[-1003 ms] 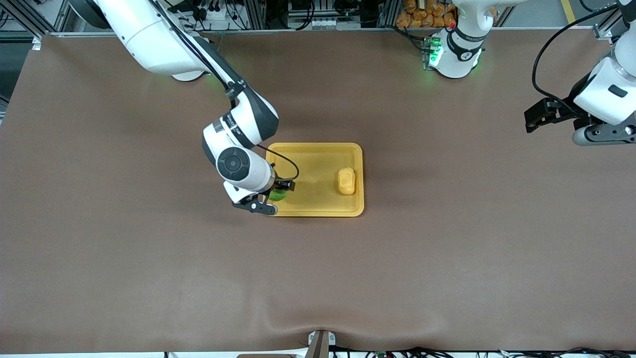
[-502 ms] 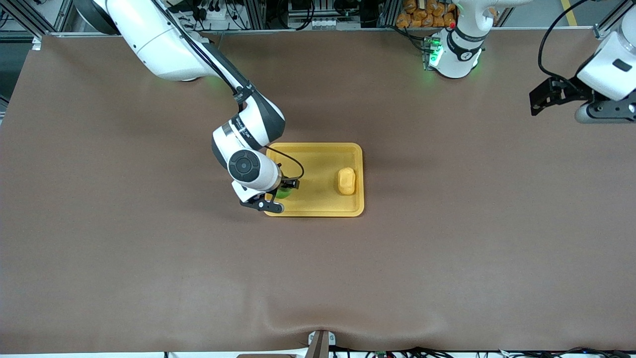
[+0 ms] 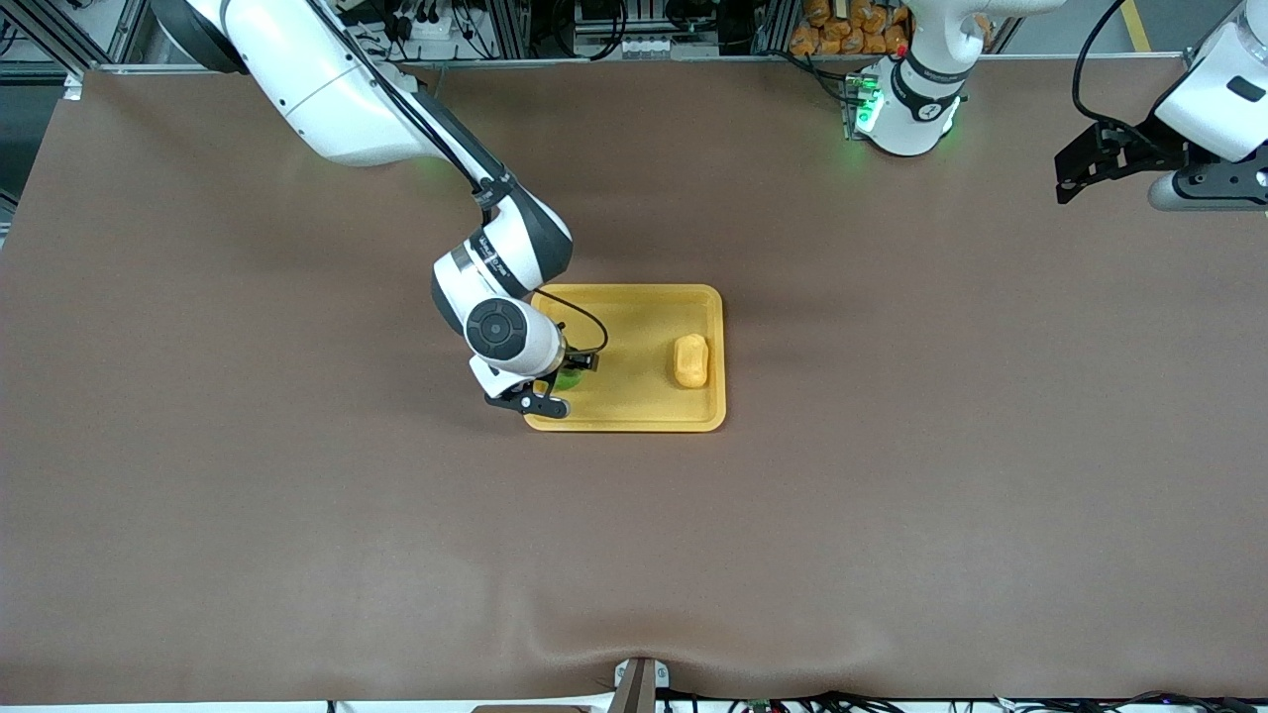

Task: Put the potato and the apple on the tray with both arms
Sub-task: 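Lower the green apple onto the tray and open the right gripper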

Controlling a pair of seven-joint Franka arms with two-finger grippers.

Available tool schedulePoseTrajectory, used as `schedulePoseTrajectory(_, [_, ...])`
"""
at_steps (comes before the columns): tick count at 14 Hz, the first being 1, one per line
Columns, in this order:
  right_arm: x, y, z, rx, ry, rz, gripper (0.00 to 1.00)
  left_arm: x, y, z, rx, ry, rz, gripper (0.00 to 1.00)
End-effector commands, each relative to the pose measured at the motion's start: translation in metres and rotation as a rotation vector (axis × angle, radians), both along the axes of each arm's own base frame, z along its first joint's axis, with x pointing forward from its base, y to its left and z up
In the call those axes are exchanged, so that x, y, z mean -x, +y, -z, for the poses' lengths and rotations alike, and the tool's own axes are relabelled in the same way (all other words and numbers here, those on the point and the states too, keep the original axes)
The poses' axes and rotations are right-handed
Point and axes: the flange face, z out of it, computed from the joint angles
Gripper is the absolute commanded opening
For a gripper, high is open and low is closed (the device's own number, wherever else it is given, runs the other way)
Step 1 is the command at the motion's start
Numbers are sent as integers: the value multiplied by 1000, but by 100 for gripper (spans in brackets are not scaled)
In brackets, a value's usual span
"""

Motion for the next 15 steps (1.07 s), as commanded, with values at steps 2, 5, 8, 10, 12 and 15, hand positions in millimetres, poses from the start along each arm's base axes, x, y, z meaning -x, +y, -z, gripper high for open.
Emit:
schedulePoseTrajectory(2, [1,2,1,24,-9,56,100,4,-1,-2,40,6,13,100])
schedulePoseTrajectory(5, [-5,1,-12,19,-18,54,100,4,2,-3,45,5,5,100])
schedulePoseTrajectory(8, [-17,-3,-41,40,13,52,100,3,1,-1,45,7,2,100])
schedulePoseTrajectory(10, [-30,-5,-63,36,7,66,100,3,1,-2,45,5,2,100])
schedulePoseTrajectory(12, [-43,-6,-83,20,-13,77,100,2,3,-2,46,-1,0,100])
schedulePoseTrajectory(15, [-67,-26,-125,26,2,95,100,0,4,-1,46,1,0,100])
